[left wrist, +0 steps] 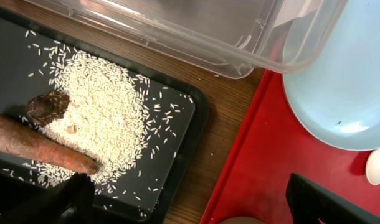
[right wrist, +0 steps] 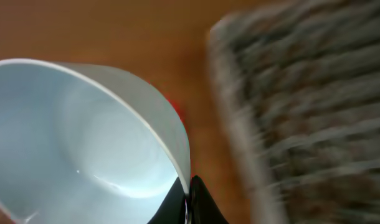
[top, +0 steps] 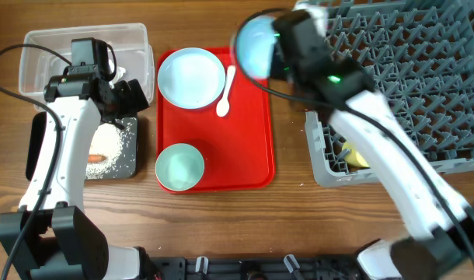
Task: Sort waste into correct bins and load items into the dishwasher rack
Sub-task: 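Lift the light-blue bowl and stand it upright in the rack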
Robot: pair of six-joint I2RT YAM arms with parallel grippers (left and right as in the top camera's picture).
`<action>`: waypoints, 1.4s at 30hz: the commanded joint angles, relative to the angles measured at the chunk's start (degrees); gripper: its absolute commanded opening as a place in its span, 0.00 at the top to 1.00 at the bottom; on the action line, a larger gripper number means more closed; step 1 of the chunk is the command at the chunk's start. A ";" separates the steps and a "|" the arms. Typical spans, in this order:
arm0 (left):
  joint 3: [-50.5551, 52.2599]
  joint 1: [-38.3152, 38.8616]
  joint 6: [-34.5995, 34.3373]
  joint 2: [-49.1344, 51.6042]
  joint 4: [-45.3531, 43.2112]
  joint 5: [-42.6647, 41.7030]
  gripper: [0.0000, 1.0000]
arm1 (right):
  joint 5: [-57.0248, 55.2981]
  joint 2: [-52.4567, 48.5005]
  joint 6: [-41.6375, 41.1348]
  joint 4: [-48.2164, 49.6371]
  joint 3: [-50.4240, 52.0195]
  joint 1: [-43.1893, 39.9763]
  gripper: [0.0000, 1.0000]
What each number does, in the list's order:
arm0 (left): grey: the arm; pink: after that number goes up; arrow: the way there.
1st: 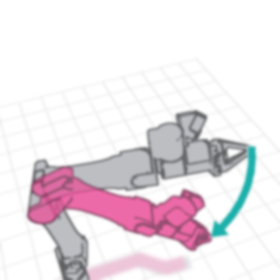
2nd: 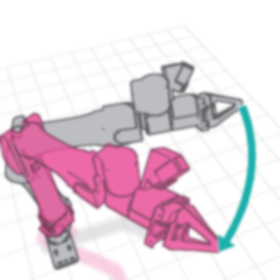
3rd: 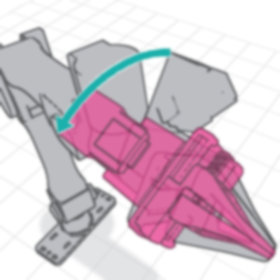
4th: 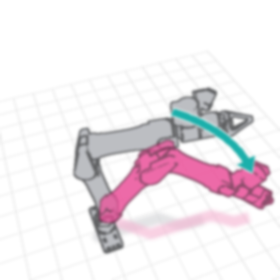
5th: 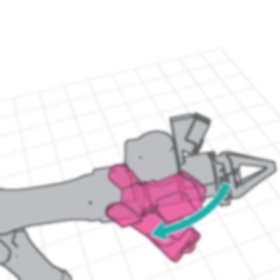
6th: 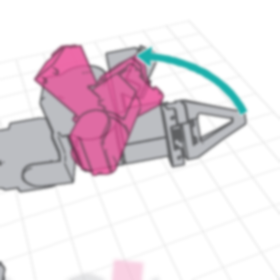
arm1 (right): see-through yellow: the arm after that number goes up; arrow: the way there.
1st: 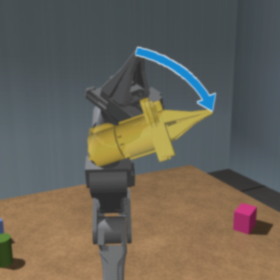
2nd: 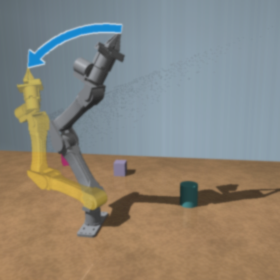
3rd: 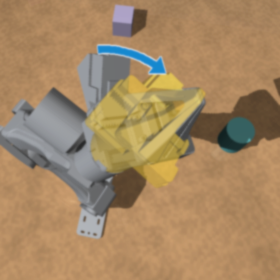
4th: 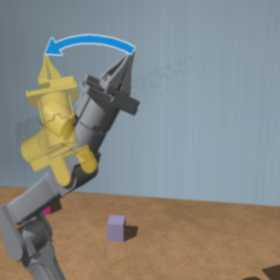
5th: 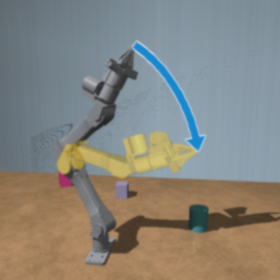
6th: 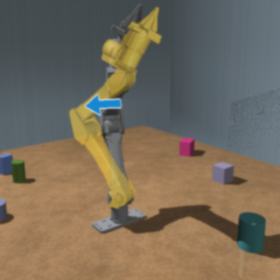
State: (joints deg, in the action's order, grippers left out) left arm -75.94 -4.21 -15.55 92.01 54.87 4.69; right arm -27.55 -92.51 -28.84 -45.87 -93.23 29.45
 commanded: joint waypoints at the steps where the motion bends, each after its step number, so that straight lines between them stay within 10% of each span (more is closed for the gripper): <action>1: -1.11 -0.26 0.09 -1.25 -0.17 0.55 0.00 | -32.33 0.11 4.20 0.15 -0.17 0.00 0.96; 22: -1.11 -0.26 0.09 -1.25 -0.17 0.55 0.00 | -43.30 -26.58 73.05 67.28 -0.17 -11.87 0.96; 31: -1.11 -0.26 0.07 -1.25 -0.17 0.55 0.00 | -43.32 -32.22 73.40 66.71 -0.09 -11.67 0.95; 42: -1.11 -0.26 0.09 -1.25 -0.17 0.55 0.00 | -37.68 -32.68 54.86 48.28 -0.07 -11.65 0.96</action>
State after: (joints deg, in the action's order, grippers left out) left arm -76.05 -4.21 -15.55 92.01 54.85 4.69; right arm -67.40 -124.18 34.63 4.03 -93.14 17.47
